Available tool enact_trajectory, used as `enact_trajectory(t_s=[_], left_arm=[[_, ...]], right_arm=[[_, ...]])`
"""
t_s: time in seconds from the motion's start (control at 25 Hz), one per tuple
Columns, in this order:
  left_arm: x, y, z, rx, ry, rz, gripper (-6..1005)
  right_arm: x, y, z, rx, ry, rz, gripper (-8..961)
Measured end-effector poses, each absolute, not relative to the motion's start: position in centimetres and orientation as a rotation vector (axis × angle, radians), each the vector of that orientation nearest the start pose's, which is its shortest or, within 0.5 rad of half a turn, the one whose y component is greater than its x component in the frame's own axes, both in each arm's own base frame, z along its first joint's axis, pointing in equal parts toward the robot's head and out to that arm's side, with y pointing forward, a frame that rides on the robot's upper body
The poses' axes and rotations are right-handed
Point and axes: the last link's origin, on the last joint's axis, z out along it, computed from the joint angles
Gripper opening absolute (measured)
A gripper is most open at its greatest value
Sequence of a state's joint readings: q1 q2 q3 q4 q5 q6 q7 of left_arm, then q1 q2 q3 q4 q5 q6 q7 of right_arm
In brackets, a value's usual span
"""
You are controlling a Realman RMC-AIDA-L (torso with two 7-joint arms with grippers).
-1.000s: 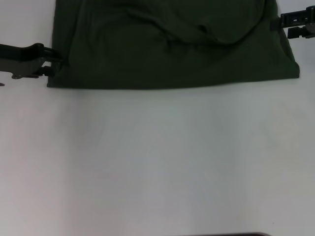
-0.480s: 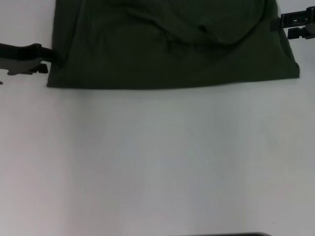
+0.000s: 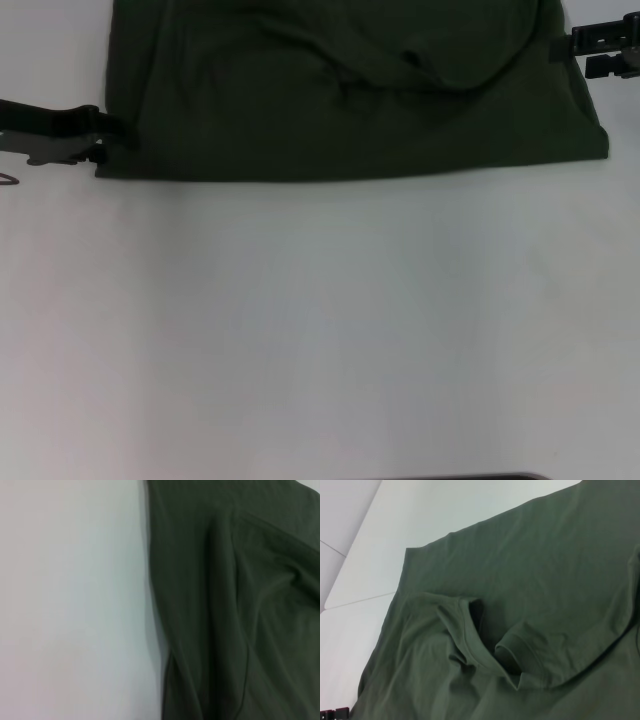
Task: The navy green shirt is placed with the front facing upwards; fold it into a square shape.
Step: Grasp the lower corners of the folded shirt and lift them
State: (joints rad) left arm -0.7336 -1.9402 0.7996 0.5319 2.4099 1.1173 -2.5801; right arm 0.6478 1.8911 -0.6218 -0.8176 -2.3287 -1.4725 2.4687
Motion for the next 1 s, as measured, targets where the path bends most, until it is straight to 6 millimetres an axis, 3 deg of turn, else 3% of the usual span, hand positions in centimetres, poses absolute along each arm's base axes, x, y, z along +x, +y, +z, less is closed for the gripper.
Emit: enact_trajectory(t_s=[1.0], left_arm=[[-29.2,39.8,1.5,-2.064,-1.844,-0.141,551]], right_arm=[[28.5,39.0,10.5,-2.134,1.681,0.386,834]])
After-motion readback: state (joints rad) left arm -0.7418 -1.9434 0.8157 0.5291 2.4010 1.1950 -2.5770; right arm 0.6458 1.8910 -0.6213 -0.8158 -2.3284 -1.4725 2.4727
